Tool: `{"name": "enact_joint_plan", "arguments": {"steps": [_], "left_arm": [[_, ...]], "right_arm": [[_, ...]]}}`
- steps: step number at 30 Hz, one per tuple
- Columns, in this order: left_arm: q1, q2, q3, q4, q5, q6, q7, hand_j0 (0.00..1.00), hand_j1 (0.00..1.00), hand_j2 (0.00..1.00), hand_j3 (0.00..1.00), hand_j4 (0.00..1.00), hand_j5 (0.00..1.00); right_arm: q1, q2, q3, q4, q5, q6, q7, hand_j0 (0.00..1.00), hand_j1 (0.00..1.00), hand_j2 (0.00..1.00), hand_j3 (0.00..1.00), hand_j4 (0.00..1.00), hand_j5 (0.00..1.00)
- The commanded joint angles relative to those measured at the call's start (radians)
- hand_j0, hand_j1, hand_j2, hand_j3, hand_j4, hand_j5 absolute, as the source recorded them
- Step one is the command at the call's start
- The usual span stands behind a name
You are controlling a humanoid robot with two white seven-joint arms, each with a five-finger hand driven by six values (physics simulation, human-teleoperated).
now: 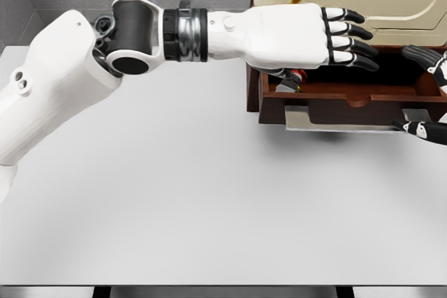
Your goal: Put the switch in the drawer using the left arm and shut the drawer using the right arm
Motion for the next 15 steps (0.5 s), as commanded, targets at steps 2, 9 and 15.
{"name": "enact_joint_plan", "arguments": {"steps": [2,9,15], "left_arm": [[0.006,0.092,0.002,-0.117,0.023,0.002,0.001,1.0,1.0,1.0,1.0,1.0,1.0],[0.043,0.254,0.008,-0.171,0.043,0.002,0.002,1.0,1.0,1.0,1.0,1.0,1.0],[0.115,0.44,0.062,-0.171,0.043,0.002,0.004,1.0,1.0,1.0,1.0,1.0,1.0]], "right_arm": [[0.0,-0.005,-0.009,0.0,-0.009,0.0,0.0,1.0,1.0,1.0,1.0,1.0,1.0],[0.003,0.0,-0.047,0.0,-0.01,0.0,0.014,1.0,1.0,1.0,1.0,1.0,1.0],[-0.017,0.023,-0.074,0.001,0.031,0.0,0.013,1.0,1.0,1.0,1.0,1.0,1.0]]}}
